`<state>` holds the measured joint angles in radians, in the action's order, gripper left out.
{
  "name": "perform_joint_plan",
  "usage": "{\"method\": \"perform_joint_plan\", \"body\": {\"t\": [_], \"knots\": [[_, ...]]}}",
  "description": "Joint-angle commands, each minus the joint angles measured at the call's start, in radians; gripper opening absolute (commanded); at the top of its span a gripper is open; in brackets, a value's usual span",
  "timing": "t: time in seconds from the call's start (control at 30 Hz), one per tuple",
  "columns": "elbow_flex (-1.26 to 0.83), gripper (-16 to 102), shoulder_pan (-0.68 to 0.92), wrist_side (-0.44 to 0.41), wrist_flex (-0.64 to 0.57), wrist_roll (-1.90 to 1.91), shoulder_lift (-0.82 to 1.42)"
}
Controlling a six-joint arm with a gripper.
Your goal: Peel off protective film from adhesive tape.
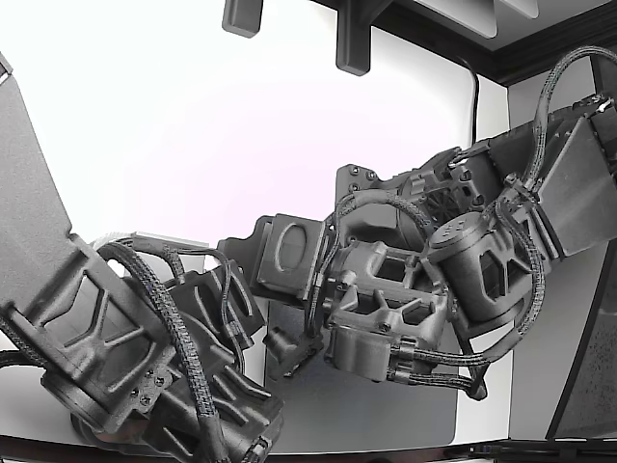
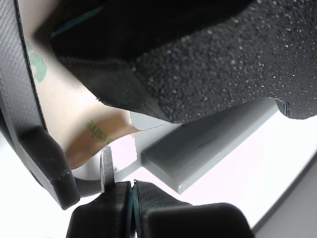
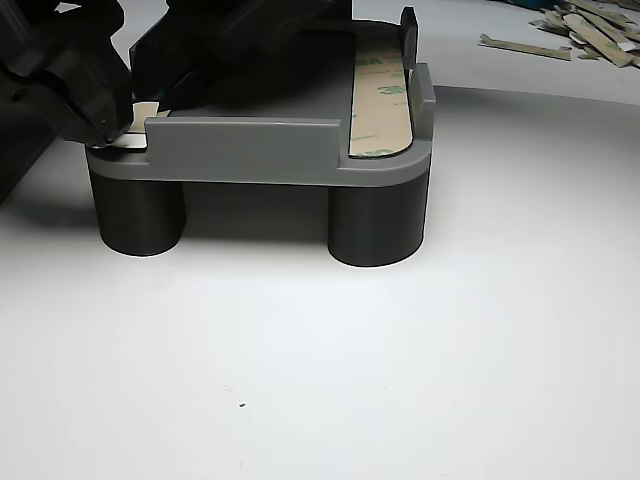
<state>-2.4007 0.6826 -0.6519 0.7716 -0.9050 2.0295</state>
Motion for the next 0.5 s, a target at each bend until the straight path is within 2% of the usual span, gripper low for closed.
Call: {"method": "perform_joint_plan", "body": {"t": [0.0, 0.47], "knots": [[0.031, -11, -0.006, -0.003, -0.002, 0.002, 0.014], [0.038, -11, -0.006, 0.002, 0.009, 0.018, -0.009]]}}
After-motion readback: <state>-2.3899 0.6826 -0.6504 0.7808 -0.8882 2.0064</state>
